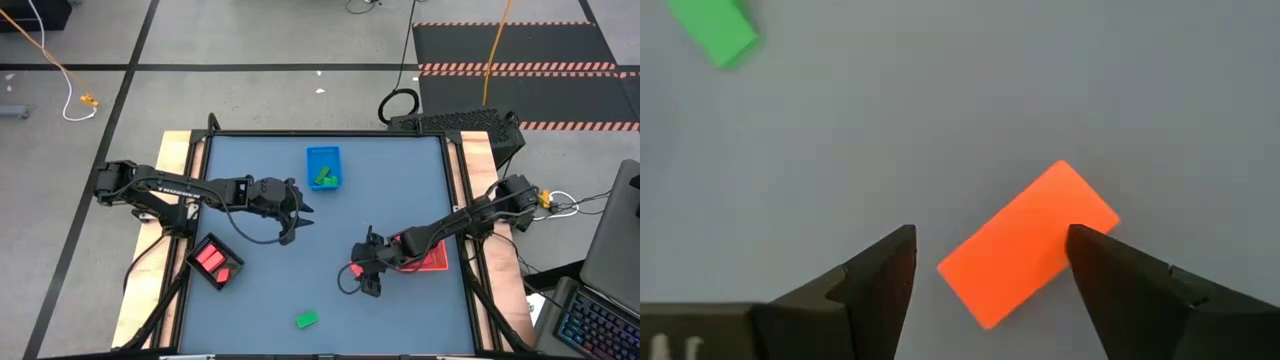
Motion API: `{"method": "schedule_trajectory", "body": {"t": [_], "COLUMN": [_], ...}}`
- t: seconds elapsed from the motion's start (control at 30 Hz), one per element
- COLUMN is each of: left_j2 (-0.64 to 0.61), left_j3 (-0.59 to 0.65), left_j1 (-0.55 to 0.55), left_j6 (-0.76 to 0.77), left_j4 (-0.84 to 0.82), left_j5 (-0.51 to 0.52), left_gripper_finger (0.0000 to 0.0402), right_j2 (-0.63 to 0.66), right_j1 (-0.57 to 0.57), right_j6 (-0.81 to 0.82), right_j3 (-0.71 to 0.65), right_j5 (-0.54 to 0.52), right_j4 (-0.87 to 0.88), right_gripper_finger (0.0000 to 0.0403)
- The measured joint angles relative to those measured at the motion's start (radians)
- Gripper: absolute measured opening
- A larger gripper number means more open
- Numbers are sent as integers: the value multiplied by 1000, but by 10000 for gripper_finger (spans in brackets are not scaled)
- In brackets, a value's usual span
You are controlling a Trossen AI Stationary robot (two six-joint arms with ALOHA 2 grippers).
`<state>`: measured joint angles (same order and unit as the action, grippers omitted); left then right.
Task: Sort & place blocks by color
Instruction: Put the orange block into the black bin
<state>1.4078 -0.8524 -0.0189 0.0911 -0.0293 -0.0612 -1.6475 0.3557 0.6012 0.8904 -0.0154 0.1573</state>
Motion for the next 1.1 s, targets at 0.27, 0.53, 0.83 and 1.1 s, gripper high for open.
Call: {"method": "schedule_trajectory", "body": {"t": [0.27, 0.53, 0.83, 1.1], "left_j2": [0, 0, 0, 0], "left_j3": [0, 0, 0, 0], "left_j1": [0, 0, 0, 0], "left_j6": [18, 23, 31, 23], "left_j4": [-65, -76, -108, -108], "left_j5": [0, 0, 0, 1], "left_gripper_finger": [170, 170, 170, 170], "right_j2": [-38, -35, -115, -177], "right_j1": [2, 6, 13, 13], "right_j6": [-67, -14, 101, 102], "right_j3": [134, 216, 210, 214], "right_j5": [-118, -168, -163, -146], "right_j4": [256, 329, 352, 346], "right_gripper_finger": [253, 253, 253, 253]}}
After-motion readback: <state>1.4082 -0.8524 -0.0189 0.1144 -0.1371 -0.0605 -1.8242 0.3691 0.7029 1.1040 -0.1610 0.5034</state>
